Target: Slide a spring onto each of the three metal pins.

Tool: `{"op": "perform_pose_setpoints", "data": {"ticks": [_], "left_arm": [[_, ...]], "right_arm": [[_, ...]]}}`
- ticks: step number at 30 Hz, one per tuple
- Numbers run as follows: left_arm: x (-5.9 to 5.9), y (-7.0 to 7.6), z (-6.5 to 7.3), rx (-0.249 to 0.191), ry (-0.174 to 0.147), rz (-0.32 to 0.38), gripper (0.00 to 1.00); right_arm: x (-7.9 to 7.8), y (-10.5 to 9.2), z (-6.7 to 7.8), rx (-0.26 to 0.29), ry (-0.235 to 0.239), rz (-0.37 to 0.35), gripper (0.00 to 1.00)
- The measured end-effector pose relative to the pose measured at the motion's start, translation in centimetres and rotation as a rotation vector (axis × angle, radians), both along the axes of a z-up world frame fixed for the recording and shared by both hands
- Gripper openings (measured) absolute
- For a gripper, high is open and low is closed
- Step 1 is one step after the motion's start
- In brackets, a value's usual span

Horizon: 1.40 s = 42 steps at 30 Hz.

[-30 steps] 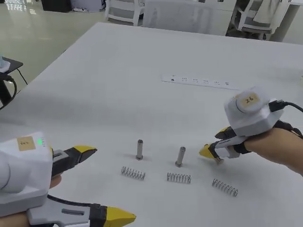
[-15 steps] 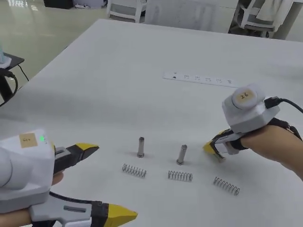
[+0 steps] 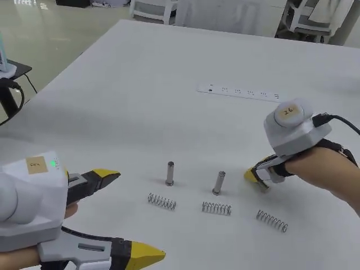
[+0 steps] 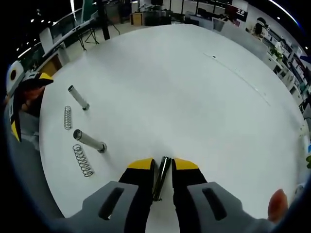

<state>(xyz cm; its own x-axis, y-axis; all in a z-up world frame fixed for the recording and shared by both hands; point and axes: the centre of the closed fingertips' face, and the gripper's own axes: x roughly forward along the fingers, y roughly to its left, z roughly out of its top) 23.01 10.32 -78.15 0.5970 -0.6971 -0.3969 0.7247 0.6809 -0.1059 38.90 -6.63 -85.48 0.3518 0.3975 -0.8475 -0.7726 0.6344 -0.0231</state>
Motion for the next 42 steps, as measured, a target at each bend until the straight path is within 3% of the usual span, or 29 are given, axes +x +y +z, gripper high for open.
{"op": "perform_pose_setpoints", "data": {"ticks": [19,32,42], "left_arm": [[0.1,0.0,0.2,0.000,-0.007,0.000,0.93],[0.1,-0.3,0.6,0.003,-0.017,-0.010,0.93],[0.0,-0.2,0.9,0.014,-0.027,-0.018,0.92]], "right_arm": [[-0.3,-0.4,0.1,-0.030,0.023,-0.053,0.06],[-1.4,-0.7,2.4,0.002,-0.025,-0.061,0.05],[-2.2,-1.1,3.1,0.029,-0.043,-0.077,0.05]]}}
